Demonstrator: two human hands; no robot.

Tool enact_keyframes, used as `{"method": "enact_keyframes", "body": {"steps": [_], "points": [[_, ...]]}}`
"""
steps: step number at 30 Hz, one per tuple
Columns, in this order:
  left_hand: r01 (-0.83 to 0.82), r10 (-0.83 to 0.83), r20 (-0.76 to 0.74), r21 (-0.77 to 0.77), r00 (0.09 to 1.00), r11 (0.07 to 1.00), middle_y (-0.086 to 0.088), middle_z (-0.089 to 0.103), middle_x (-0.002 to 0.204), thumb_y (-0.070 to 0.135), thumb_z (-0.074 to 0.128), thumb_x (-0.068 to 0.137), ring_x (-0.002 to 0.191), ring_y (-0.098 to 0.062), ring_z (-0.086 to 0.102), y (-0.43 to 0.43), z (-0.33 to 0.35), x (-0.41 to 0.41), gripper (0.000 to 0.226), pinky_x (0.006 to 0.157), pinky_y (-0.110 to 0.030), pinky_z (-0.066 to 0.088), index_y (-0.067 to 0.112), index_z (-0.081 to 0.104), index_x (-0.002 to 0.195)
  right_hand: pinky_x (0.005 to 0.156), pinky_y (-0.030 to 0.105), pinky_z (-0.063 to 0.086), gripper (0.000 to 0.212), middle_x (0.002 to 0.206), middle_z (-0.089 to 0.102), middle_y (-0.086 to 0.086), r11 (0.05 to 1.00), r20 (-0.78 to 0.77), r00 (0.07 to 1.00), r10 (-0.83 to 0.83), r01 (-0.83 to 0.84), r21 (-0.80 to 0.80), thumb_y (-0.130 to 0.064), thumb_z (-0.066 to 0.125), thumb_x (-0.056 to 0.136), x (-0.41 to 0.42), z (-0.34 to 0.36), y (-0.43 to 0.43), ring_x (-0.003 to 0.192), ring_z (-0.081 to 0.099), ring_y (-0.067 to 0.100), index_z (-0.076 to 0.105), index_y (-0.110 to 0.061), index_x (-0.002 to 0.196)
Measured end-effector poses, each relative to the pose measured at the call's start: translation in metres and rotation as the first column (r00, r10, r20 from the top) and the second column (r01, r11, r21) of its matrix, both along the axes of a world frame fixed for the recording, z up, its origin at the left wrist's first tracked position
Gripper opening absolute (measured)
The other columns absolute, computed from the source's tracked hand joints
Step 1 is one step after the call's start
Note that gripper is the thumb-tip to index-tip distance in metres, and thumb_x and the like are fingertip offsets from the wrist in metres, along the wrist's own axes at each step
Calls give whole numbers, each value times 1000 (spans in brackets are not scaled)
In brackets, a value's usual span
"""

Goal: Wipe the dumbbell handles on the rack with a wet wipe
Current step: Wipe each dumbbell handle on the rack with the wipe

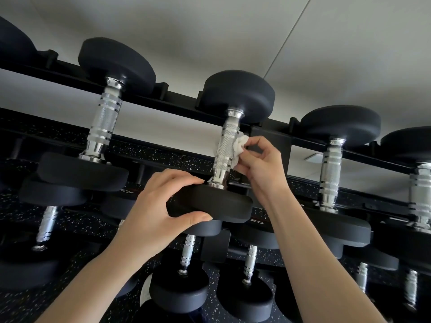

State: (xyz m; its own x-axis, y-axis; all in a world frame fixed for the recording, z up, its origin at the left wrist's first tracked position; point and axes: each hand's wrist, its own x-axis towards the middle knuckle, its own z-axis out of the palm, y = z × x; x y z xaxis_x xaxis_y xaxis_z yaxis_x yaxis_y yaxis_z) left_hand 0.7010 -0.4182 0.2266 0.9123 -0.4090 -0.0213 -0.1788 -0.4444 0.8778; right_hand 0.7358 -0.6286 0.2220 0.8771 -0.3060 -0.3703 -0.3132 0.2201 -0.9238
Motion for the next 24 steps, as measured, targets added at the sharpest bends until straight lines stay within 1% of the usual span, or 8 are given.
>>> {"method": "enact_keyframes", "body": {"steps": [4, 7, 10, 14, 16, 19, 22, 24], "points": [[-9, 9, -3, -4, 1000, 1000, 22, 53, 115, 57, 66, 63, 115, -11, 49, 0, 0, 0, 49, 90, -26, 42, 42, 60, 109, 73, 36, 58, 13, 72, 69, 4, 997, 57, 996, -73, 74, -14, 5, 56, 88, 22, 4, -2, 72, 66, 19, 54, -8, 87], [-7, 7, -8, -2, 1000, 1000, 22, 53, 114, 58, 66, 63, 115, -10, 49, -1, 1, 0, 50, 91, -25, 41, 41, 61, 110, 73, 35, 58, 15, 69, 65, 3, 996, 86, 992, -92, 92, -2, 4, 55, 89, 28, 5, -1, 67, 61, 16, 52, -10, 85], [-5, 6, -9, 4, 1000, 1000, 23, 53, 113, 58, 65, 63, 113, -6, 48, 0, 1, 0, 51, 90, -23, 41, 38, 62, 110, 74, 37, 58, 16, 71, 67, 5, 1000, 60, 998, -18, 18, 1, 5, 50, 91, 18, 2, 1, 64, 64, 13, 49, -10, 86], [-4, 4, -10, 1, 1000, 1000, 23, 53, 112, 60, 64, 63, 113, -6, 48, 0, 1, 0, 52, 90, -21, 41, 38, 62, 110, 78, 40, 58, 12, 78, 71, 12, 989, -26, 988, 149, -149, 0, 2, 51, 92, -14, -5, 1, 75, 69, 24, 48, -9, 90], [0, 0, -14, 1, 1000, 1000, 22, 53, 113, 60, 64, 63, 113, -8, 48, 0, 2, 0, 53, 90, -20, 40, 38, 62, 111, 73, 33, 58, 9, 74, 70, 12, 979, -31, 979, 202, -202, 1, 0, 53, 91, -25, -6, 0, 71, 68, 22, 50, -9, 91], [5, -5, -7, 2, 1000, 1000, 21, 53, 112, 60, 64, 63, 112, -11, 49, 0, 1, 1, 53, 90, -23, 41, 36, 62, 111, 65, 24, 55, 11, 68, 69, 8, 975, -29, 975, 219, -220, -22, 2, 54, 89, -29, -3, 0, 65, 66, 16, 51, -8, 89], [3, -3, -8, -8, 1000, 1000, 20, 54, 112, 59, 64, 63, 112, -11, 49, 0, 1, 1, 53, 90, -24, 42, 36, 63, 111, 66, 26, 54, 12, 68, 68, 9, 970, -11, 972, 236, -236, -57, 3, 55, 89, -32, -1, 0, 65, 66, 17, 51, -8, 87], [5, -5, -8, -17, 1000, 1000, 19, 54, 112, 59, 65, 63, 113, -13, 49, 0, 1, 1, 53, 90, -25, 42, 35, 63, 111, 68, 28, 54, 11, 71, 69, 11, 963, -13, 970, 243, -243, -120, 3, 56, 88, -34, 2, 0, 69, 68, 19, 51, -7, 86]]}}
